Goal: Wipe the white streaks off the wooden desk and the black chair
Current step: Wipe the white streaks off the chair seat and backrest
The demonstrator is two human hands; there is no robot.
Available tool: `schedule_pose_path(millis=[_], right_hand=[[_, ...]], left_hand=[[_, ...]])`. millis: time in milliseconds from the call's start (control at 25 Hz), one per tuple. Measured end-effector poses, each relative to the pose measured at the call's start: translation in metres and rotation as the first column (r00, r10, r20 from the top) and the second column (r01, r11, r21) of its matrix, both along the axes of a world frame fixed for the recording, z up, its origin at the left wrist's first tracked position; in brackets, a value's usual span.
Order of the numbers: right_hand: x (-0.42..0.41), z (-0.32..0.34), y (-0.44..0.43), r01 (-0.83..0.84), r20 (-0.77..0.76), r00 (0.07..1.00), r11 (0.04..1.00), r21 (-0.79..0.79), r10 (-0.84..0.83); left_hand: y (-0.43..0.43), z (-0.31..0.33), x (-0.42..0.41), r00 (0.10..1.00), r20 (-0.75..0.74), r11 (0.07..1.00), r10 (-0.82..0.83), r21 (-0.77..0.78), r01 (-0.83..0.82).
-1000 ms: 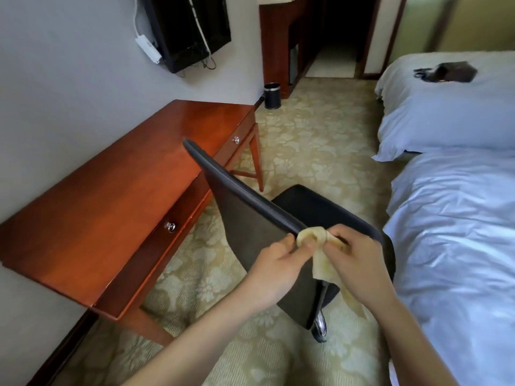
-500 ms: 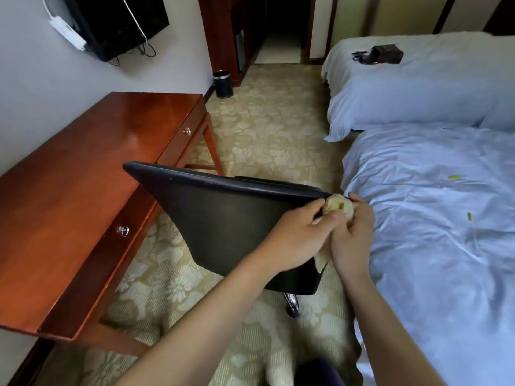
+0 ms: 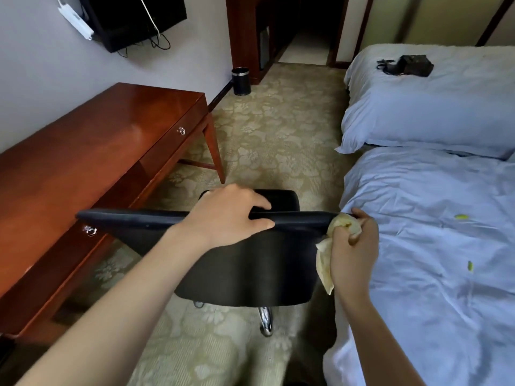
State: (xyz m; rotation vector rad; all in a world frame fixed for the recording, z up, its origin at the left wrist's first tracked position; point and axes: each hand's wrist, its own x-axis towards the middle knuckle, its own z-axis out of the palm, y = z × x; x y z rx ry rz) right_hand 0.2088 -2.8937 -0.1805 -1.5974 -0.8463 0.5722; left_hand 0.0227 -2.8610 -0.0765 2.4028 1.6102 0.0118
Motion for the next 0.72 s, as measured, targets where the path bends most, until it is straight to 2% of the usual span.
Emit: schedule_pose_path(millis=[120,200,320,480,520,600,720], right_hand=[[0.034,0.001,0.030,0.028,0.023,0.999,1.000,-0.011,-0.028],[0.053,0.001,0.050,0.064,0.043,0.997,0.998,-0.013,-0.063],[0.080,0.007,0.075,0.116,0.072,0.991,0.993,-0.001,-0.115],[0.096,0.012,0.105,0.121,0.096,0.986,0.979,0.164,-0.138],[0.096,0.012,0.108,0.083,0.153,0.981,0.970,0.227,-0.119],[0.097,0.013,0.113,-0.061,0.365,0.929,0.955,0.291,-0.052],[0.105,0.018,0.123,-0.293,0.673,0.739,0.903,0.314,0.006]], left_hand=[[0.014,0.002,0.033,1.000,0.007,1.000,-0.001,-0.012,0.001],[0.024,0.001,0.058,0.998,-0.047,0.999,-0.046,0.011,0.047],[0.049,0.003,0.091,0.982,-0.125,0.989,-0.143,-0.060,0.136],[0.091,0.007,0.121,0.933,-0.189,0.946,-0.307,-0.165,0.278],[0.098,0.006,0.124,0.920,-0.205,0.937,-0.334,-0.180,0.300],[0.104,0.006,0.126,0.899,-0.220,0.918,-0.378,-0.218,0.332],[0.102,0.004,0.121,0.902,-0.193,0.903,-0.387,-0.279,0.328]])
